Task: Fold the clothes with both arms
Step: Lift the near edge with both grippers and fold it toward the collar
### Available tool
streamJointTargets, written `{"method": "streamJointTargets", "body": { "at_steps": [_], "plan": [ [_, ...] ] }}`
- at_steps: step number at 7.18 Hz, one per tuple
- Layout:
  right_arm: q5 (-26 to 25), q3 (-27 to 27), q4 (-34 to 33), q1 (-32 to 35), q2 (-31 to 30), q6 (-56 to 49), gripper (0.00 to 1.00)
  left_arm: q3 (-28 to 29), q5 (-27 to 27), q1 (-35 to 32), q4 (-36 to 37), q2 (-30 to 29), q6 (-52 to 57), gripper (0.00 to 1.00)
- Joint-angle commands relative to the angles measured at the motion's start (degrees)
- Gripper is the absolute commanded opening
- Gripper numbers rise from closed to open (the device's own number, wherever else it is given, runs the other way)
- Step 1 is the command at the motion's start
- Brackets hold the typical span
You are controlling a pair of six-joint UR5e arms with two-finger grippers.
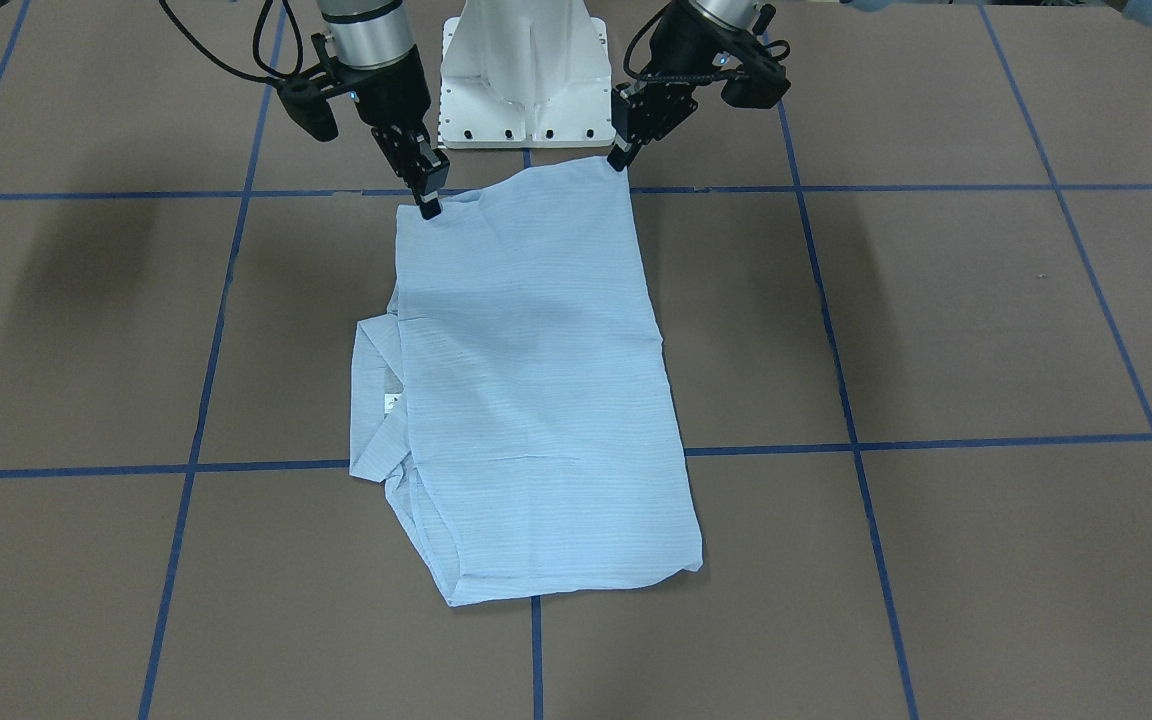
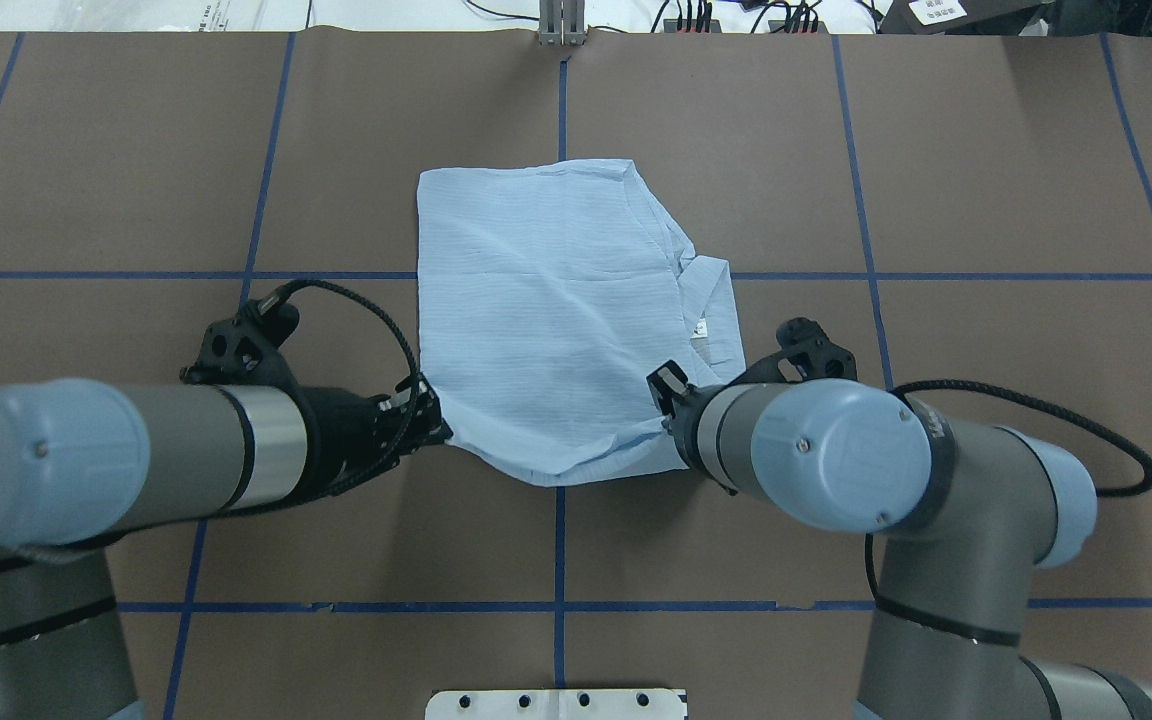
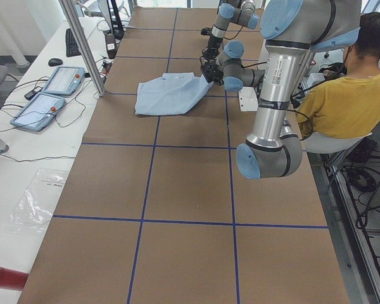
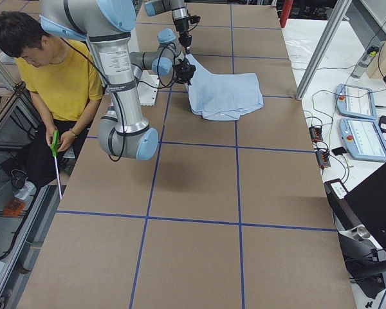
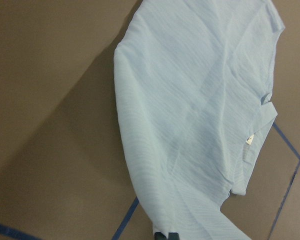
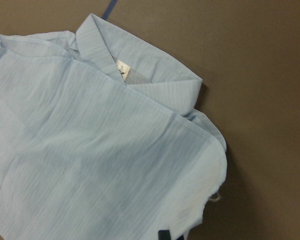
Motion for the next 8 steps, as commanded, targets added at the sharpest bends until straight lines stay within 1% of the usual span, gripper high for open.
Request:
{"method": "streamJointTargets", "body": {
  "at_steps": [1,2,3,4,5,6,7,8],
  "plan": [
    [4.4,-11.8,2.5,8.0,6.4,-6.0,0.0,10.0,-2.4,-8.1,0.5,-6.0,8.1,0.0],
    [8.2,-20.0,5.3,11.5,10.8,-8.2,0.0,15.9,-2.4,-10.8,0.1,-8.8,12.0,0.0],
    [10.4,-29.7,9.2,14.0,16.0,-10.0,0.0,22.9,-2.4,-12.8,-1.6,-12.0,14.2,0.0],
    [12.7,-40.2,13.5,16.4,21.5,-11.3,0.0,31.0,-2.4,-14.5,-7.2,-14.5,14.8,0.0],
    [13.8,-49.6,19.0,18.3,25.5,-13.4,0.0,38.4,-2.4,-16.0,-13.2,-16.3,15.5,0.0],
    [14.4,-55.7,23.0,19.3,27.5,-15.2,0.0,44.3,-2.4,-16.9,-15.2,-18.8,16.9,0.0],
    [14.4,-58.7,23.6,19.9,29.2,-16.2,0.0,46.1,-2.4,-17.4,-15.3,-19.7,17.9,0.0],
    [14.4,-60.0,23.6,20.6,29.6,-16.5,0.0,46.5,-2.4,-17.8,-15.6,-19.8,18.1,0.0]
  ]
}}
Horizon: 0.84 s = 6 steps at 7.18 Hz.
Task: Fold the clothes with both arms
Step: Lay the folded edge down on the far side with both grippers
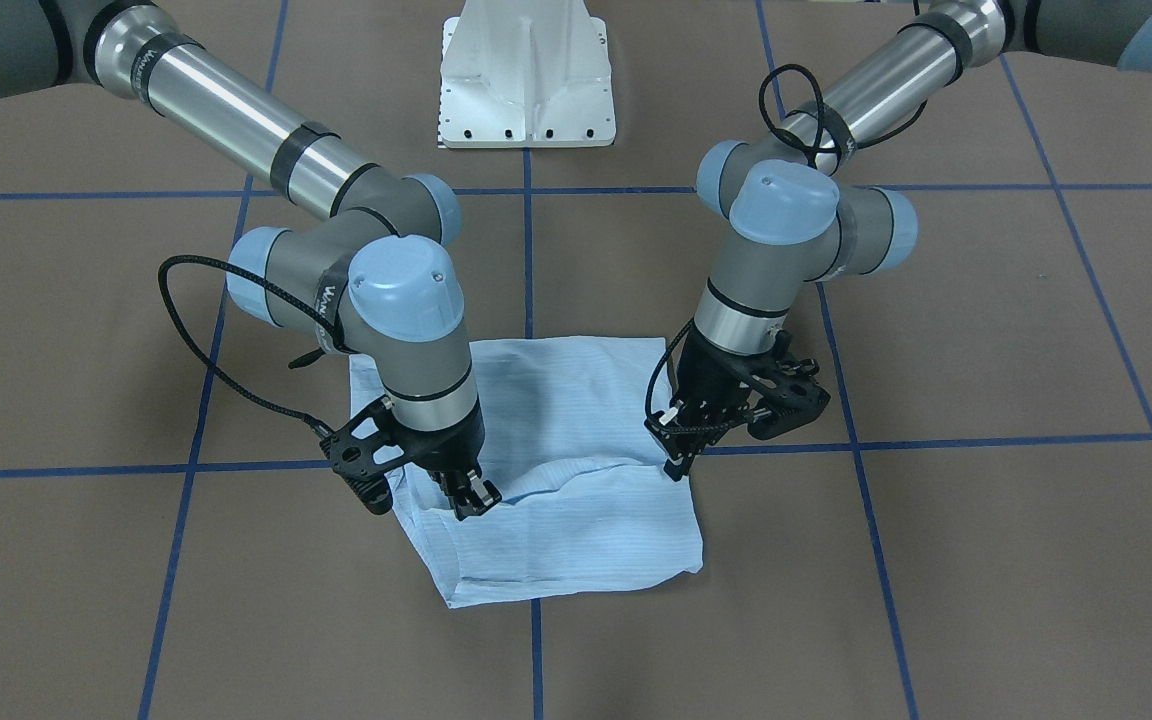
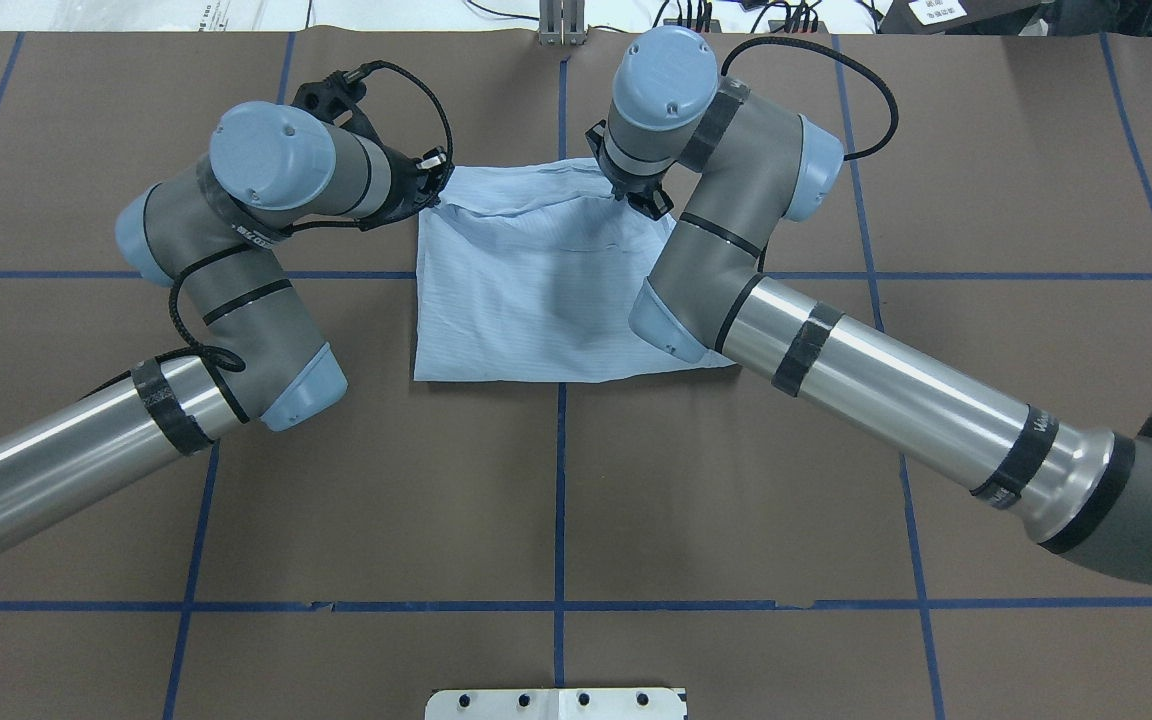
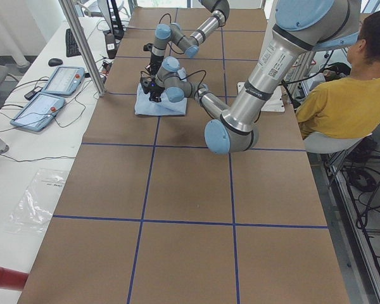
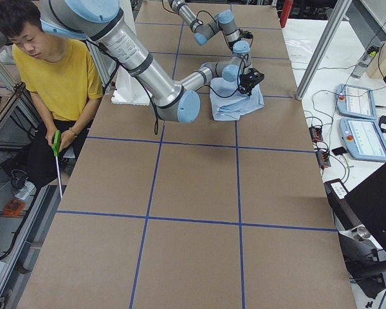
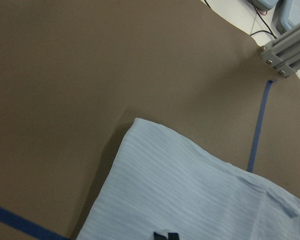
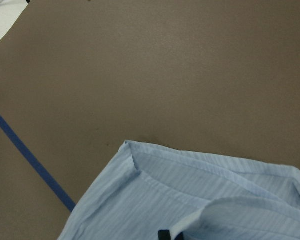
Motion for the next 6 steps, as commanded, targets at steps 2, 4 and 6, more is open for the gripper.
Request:
{"method": "streamJointTargets", "body": {
  "at_steps": [2,4,6],
  "plan": [
    [0.1,-8.6,3.6,0.8,3.1,-1.9,0.0,8.5,0.2,-0.9,-6.3,-2.9,1.1,0.0],
    [0.1,-9.6,5.0,0.8,3.2,-2.0,0.0,9.8,0.3,-0.8,-6.9,-3.5,1.2,0.0],
    [0.0,-9.7,6.3,0.8,3.2,-2.3,0.37,10.6,0.4,-0.9,-7.0,-3.5,3.2,0.01]
  ]
}}
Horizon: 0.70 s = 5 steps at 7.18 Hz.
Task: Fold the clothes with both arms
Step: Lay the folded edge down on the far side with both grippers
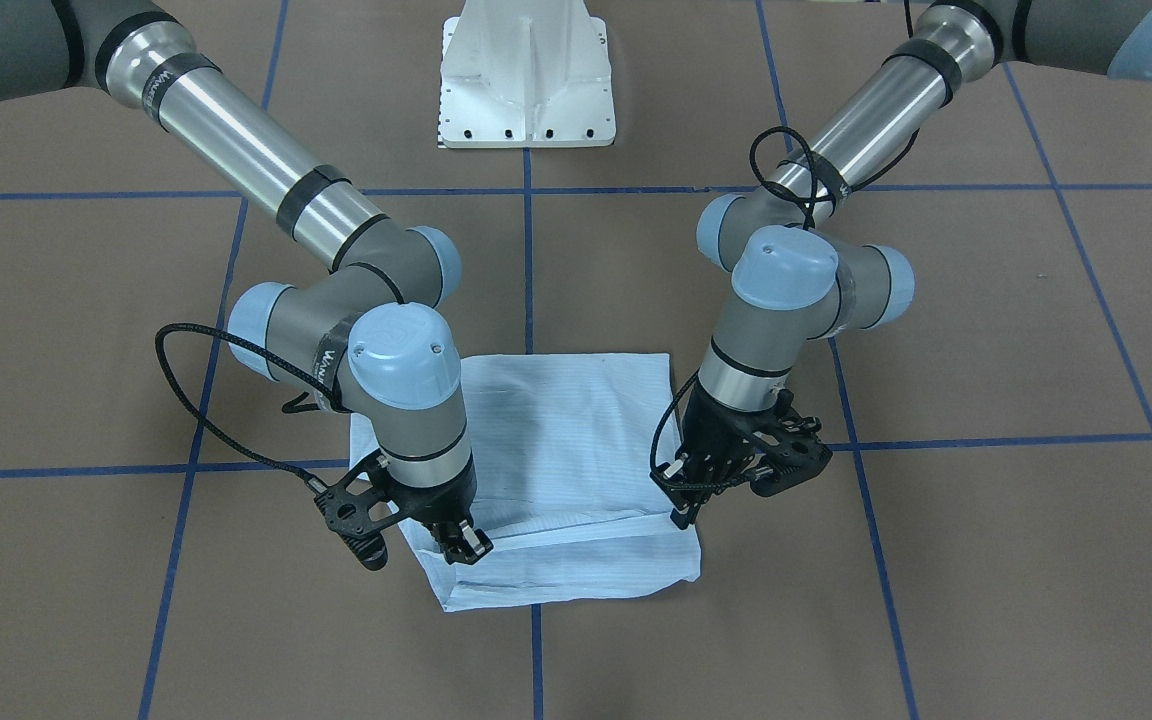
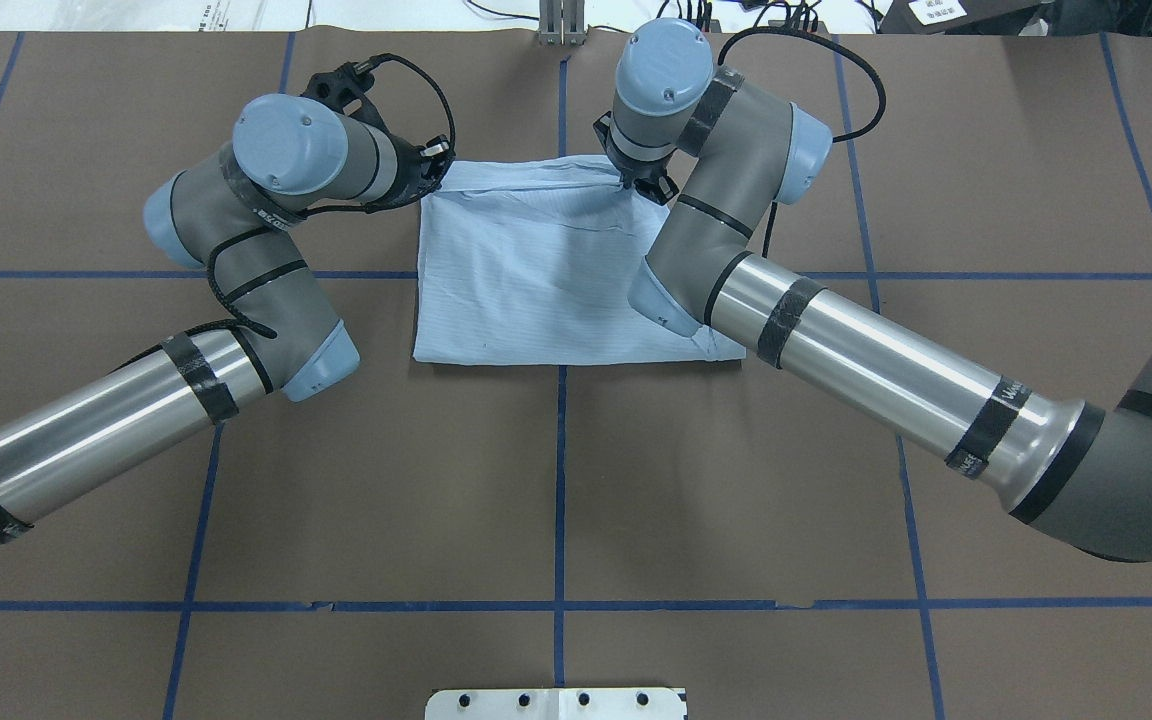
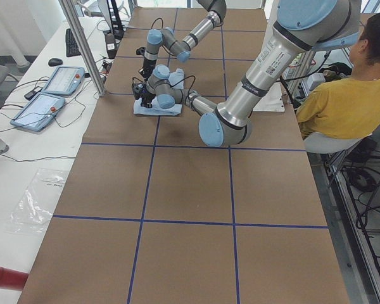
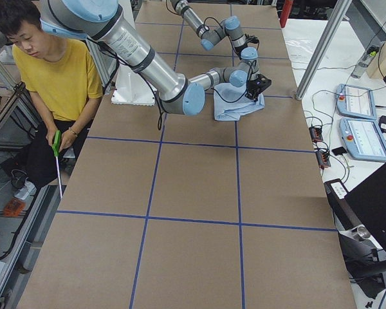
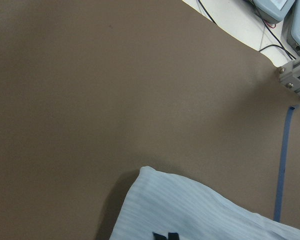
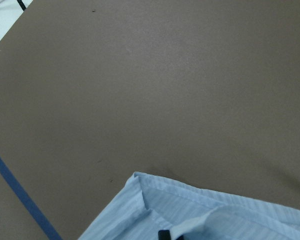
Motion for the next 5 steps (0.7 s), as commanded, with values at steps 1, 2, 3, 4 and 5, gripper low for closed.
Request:
{"method": "streamJointTargets", "body": {
  "at_steps": [1,2,3,4,5],
  "plan": [
    [-0.2,-0.3,1.2,0.0,0.0,-3.3,0.99,0.5,0.2,-0.3,-0.1,-0.1,1.3,0.41],
    [-0.1,-0.3,1.2,0.3,-0.2,-6.8,1.0,0.5,0.2,-1.2,-0.6,0.0,3.3,0.56],
    [0.6,-0.3,1.2,1.7,-0.4,-9.3,1.0,0.5,0.1,-1.9,-0.7,0.0,3.7,0.57],
    [4.2,0.1,1.2,4.2,-1.7,-12.9,1.0,0.5,-0.2,-2.7,-0.7,0.0,5.0,0.57],
    [5.5,0.3,1.2,6.0,-3.4,-17.4,1.0,0.5,-0.9,-4.1,-1.1,0.3,8.4,0.57]
  ]
}}
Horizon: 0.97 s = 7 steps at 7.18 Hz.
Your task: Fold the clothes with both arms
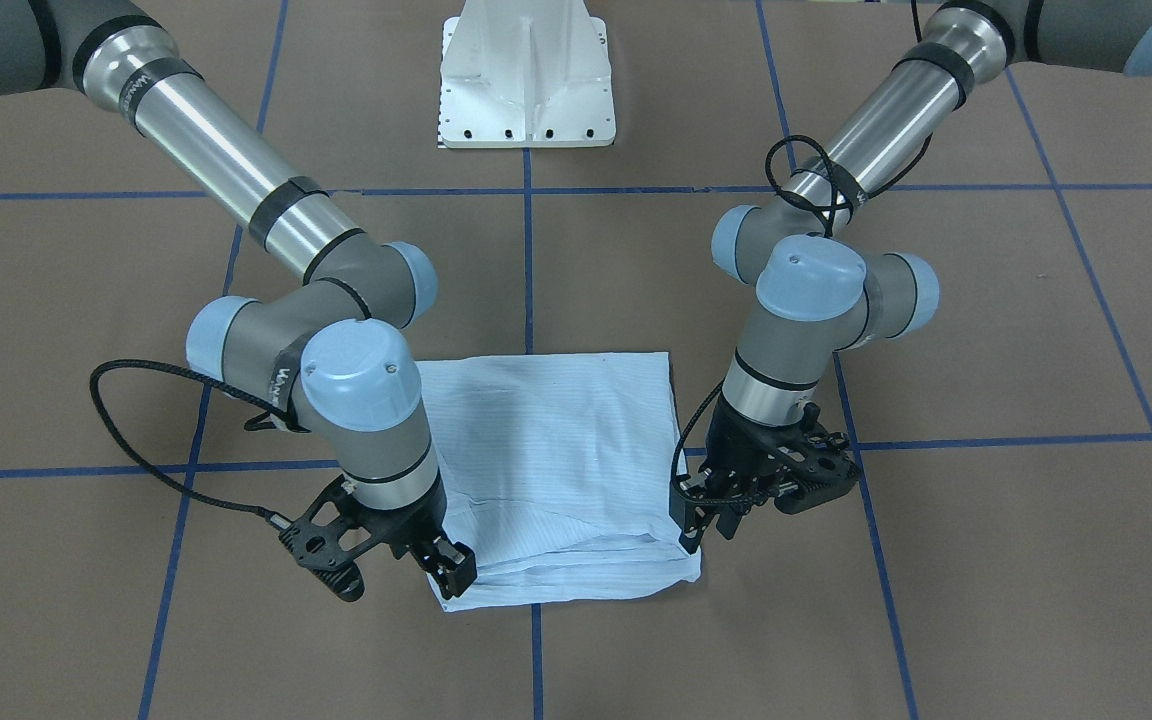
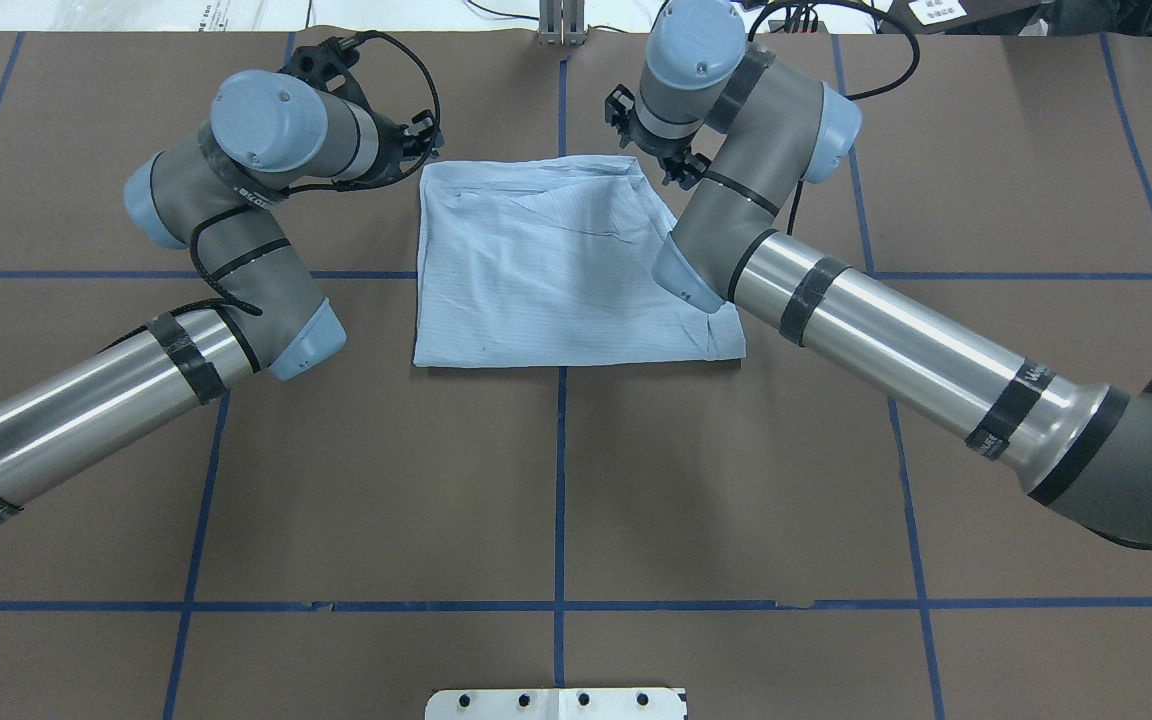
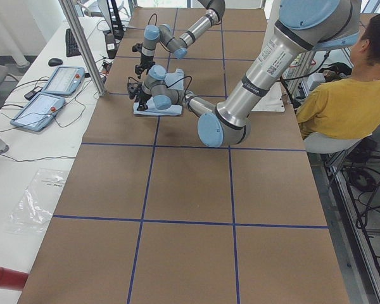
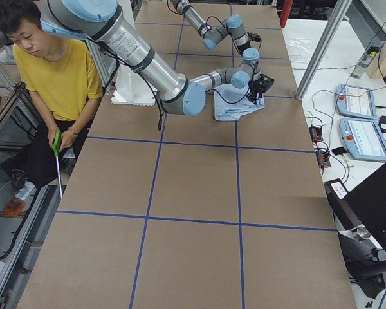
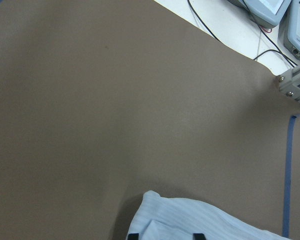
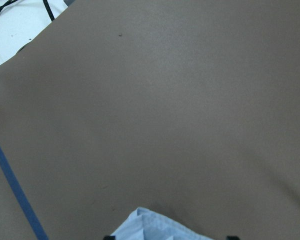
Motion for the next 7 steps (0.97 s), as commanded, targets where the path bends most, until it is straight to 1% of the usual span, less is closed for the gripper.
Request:
{"method": "streamJointTargets", "body": {
  "at_steps": [1,2,3,4,5,6,7],
  "plan": [
    [3.8,1.7,0.0,4.5,-4.2,-9.7,1.0,-0.5,-4.7,-2.6,-1.1,2.0,7.8,0.57],
    [9.3,6.0,0.0,7.7,-9.6,-18.0,1.0,-3.6,-7.5,-3.4,-1.2,5.7,13.6,0.57],
    [14.4,9.5,-0.1,11.2,-15.3,-30.5,1.0,-8.5,-7.7,-4.6,-1.2,10.4,19.7,0.57],
    [17.8,10.1,-0.6,15.0,-19.2,-43.6,1.0,-12.2,-11.3,-7.1,-1.1,14.8,26.8,0.57],
    [22.8,10.1,-3.3,19.8,-22.0,-56.9,1.0,-13.8,-16.7,-11.0,-1.1,18.5,36.0,0.58],
    [26.8,11.0,-8.6,25.7,-24.0,-69.4,1.0,-15.2,-20.1,-15.6,-0.9,22.1,45.7,0.65],
    [27.8,14.7,-14.5,30.2,-27.7,-79.8,1.0,-16.8,-24.4,-21.1,-0.5,25.6,53.7,0.66]
  ]
}}
